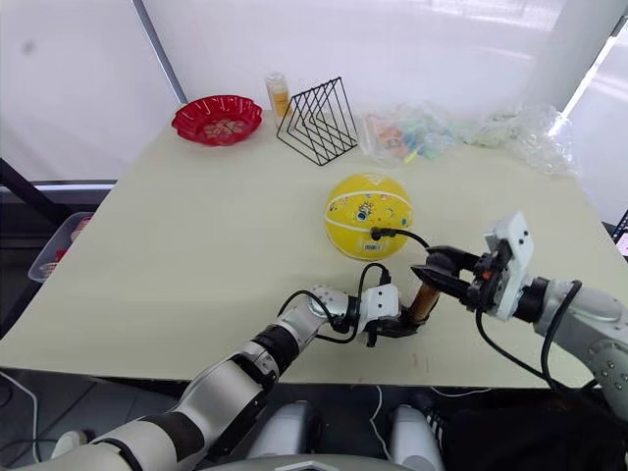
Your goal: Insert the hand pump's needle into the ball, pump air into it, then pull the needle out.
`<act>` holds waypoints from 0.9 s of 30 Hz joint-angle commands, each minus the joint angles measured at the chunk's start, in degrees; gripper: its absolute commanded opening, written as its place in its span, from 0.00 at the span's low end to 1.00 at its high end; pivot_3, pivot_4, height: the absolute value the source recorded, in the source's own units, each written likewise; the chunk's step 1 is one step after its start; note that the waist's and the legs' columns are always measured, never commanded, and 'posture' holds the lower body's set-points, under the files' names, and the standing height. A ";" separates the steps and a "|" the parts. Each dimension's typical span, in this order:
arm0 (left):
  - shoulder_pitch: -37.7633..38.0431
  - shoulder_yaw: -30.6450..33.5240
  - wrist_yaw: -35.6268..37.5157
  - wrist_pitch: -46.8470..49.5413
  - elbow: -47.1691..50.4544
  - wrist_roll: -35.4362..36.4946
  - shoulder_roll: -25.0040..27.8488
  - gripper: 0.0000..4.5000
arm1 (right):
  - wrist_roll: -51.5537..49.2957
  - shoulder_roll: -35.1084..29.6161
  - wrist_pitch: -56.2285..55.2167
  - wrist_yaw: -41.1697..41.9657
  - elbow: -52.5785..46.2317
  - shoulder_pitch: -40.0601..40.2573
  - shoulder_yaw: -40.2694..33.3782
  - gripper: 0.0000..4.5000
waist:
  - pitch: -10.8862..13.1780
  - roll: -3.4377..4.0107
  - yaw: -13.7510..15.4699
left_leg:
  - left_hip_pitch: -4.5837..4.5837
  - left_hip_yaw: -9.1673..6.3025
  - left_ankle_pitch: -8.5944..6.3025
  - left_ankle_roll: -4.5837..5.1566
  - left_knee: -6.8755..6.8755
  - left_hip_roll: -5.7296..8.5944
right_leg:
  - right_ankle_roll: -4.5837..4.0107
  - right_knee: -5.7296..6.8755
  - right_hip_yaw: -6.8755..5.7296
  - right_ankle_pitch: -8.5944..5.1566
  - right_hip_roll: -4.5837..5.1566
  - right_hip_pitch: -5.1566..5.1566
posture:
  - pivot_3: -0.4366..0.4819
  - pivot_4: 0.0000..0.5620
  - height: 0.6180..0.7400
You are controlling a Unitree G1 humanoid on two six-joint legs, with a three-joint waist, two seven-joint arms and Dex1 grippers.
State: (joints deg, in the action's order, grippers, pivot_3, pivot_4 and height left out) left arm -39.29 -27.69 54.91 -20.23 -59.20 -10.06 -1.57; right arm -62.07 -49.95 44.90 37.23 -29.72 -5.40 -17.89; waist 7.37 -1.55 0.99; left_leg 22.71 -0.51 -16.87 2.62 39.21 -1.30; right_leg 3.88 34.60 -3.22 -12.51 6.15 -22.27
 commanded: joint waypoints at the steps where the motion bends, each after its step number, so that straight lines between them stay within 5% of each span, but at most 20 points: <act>1: 4.07 -3.79 0.27 5.86 -8.74 -6.41 3.72 0.25 | -5.10 -5.40 1.28 -0.94 3.02 -5.87 -11.59 0.44 | 0.05 0.04 0.02 | 0.01 0.00 0.00 0.00 0.00 0.00 | 0.00 0.00 0.00 0.00 0.00 0.00 | 0.48 0.27 0.96; 9: 4.10 -3.75 0.50 6.00 -8.66 -6.38 3.71 0.25 | -11.81 -12.23 6.22 -2.77 6.79 -11.87 -16.41 0.44 | 0.08 -0.04 0.02 | 0.04 0.03 0.00 0.00 0.01 0.01 | -0.01 -0.01 0.02 0.01 0.09 0.00 | 0.48 0.27 0.96; 27: 4.00 -3.64 0.47 6.26 -8.48 -6.19 3.63 0.25 | 11.24 2.60 -4.27 -1.64 -0.45 4.87 5.47 0.44 | -0.16 -0.15 -0.05 | 0.00 -0.13 0.00 0.00 0.00 0.01 | 0.01 -0.01 0.24 -0.01 -0.17 0.05 | 0.48 0.27 0.96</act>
State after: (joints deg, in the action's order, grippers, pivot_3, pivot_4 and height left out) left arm -39.15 -27.71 54.94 -20.00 -59.28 -10.05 -1.52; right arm -53.68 -46.75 41.51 35.71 -31.01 -0.85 -11.59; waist 7.21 -1.71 0.93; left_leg 22.71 -0.62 -16.87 2.62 39.22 -1.28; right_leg 3.89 34.59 -2.95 -12.52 5.97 -22.22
